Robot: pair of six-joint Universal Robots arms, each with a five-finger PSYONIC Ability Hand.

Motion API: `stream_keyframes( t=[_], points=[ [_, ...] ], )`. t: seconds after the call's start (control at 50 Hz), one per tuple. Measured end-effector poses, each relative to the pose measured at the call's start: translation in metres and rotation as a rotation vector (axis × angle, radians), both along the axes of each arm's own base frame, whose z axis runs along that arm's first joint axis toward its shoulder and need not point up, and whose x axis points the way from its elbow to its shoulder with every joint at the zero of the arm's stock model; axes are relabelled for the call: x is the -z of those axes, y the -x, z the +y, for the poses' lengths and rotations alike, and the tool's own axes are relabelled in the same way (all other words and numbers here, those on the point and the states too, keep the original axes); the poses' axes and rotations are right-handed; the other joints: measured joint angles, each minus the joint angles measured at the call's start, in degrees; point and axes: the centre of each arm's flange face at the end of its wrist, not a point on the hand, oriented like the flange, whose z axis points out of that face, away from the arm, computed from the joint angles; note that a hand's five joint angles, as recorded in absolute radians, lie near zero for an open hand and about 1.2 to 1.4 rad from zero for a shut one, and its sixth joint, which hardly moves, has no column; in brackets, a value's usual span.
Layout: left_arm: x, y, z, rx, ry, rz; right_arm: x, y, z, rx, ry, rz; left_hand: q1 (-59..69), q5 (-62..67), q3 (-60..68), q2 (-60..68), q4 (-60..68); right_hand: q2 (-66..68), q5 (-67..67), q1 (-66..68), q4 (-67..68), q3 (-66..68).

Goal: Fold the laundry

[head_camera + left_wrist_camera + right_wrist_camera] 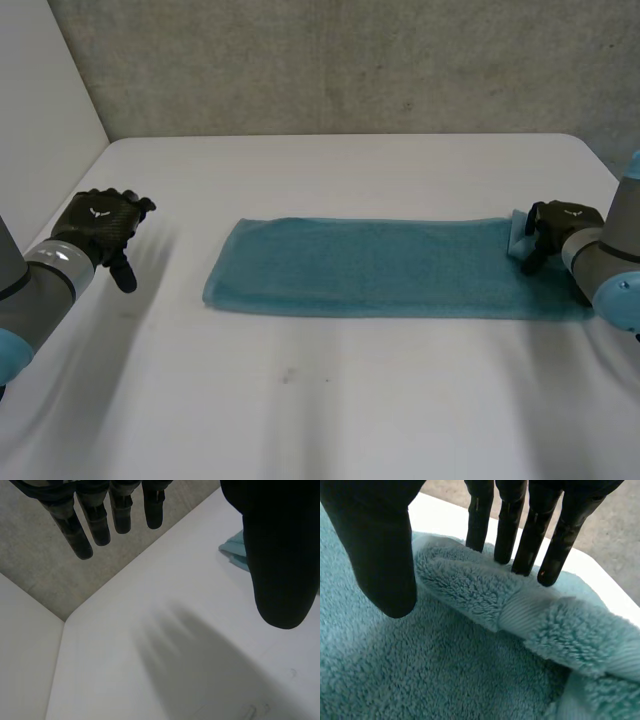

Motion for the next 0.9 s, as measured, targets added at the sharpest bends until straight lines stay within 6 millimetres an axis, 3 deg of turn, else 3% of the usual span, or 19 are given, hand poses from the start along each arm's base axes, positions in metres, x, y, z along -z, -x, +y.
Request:
stream_keyframes(
  t=[0.08,0.12,0.28,0.38,0.44,0.46,0.5,0.54,0.62,0.68,0.7,0.76,0.86,0.9],
  points=[
    [0.000,0.000,0.000,0.000,-0.001,0.000,0.005,0.001,-0.002,0.003,0.000,0.003,0.0,0.0,0.0,0.0,0.0,0.0,0.0,0.0,0.0,0.0],
    [0.000,0.000,0.000,0.001,-0.001,0.000,0.006,0.001,-0.003,0.003,0.009,0.003,0.0,0.0,0.0,0.0,0.0,28.8,26.8,23.4,28.3,28.6],
    [-0.002,-0.001,0.000,-0.001,0.007,0.001,-0.009,-0.004,-0.014,-0.011,0.101,0.001,0.0,0.0,0.0,0.0,0.0,33.3,32.2,26.4,34.2,33.3],
    [-0.008,-0.002,0.000,-0.005,0.024,0.002,-0.037,-0.028,-0.018,-0.062,0.202,-0.019,0.0,0.0,0.0,0.0,0.0,33.3,32.4,26.4,34.2,33.5],
    [-0.012,-0.003,0.000,-0.007,0.034,0.003,-0.059,-0.067,-0.007,-0.148,0.275,-0.049,0.0,0.0,0.0,0.0,0.0,33.3,32.5,26.4,34.3,33.6],
    [-0.014,-0.003,0.000,-0.009,0.041,0.004,-0.073,-0.095,0.004,-0.211,0.319,-0.073,0.0,0.0,0.0,0.0,0.0,33.3,32.6,26.4,34.3,33.7],
    [-0.017,-0.004,0.000,-0.011,0.048,0.005,-0.085,-0.123,0.019,-0.276,0.359,-0.097,0.0,0.0,0.0,0.0,0.0,33.3,32.7,26.4,34.3,33.8],
    [-0.019,-0.004,0.001,-0.012,0.054,0.006,-0.093,-0.162,0.042,-0.371,0.404,-0.133,0.0,0.0,0.0,0.0,0.0,33.3,32.7,26.4,34.4,33.8],
    [-0.021,-0.005,0.003,-0.013,0.058,0.008,-0.092,-0.208,0.074,-0.485,0.443,-0.176,0.0,0.0,0.0,0.0,0.0,33.3,32.8,26.4,34.5,33.8],
    [-0.021,-0.005,0.005,-0.013,0.056,0.008,-0.078,-0.245,0.105,-0.587,0.453,-0.205,0.0,0.0,0.0,0.0,0.0,33.3,32.8,26.4,34.5,33.9],
    [-0.020,-0.005,0.007,-0.013,0.051,0.008,-0.064,-0.263,0.123,-0.644,0.445,-0.214,0.0,0.0,0.0,0.0,0.0,33.3,32.9,26.4,34.5,33.9],
    [-0.018,-0.005,0.009,-0.013,0.043,0.007,-0.037,-0.288,0.152,-0.738,0.415,-0.218,0.0,0.0,0.0,0.0,0.0,33.3,32.8,26.4,34.5,33.9],
    [-0.014,-0.005,0.011,-0.012,0.031,0.006,-0.003,-0.307,0.180,-0.832,0.361,-0.207,0.0,0.0,0.0,0.0,0.0,33.3,32.9,26.4,34.5,33.9],
    [-0.013,-0.005,0.012,-0.011,0.027,0.006,0.006,-0.310,0.186,-0.851,0.343,-0.200,0.0,0.0,0.0,0.0,0.0,25.4,26.5,21.0,26.8,25.6]
  ],
)
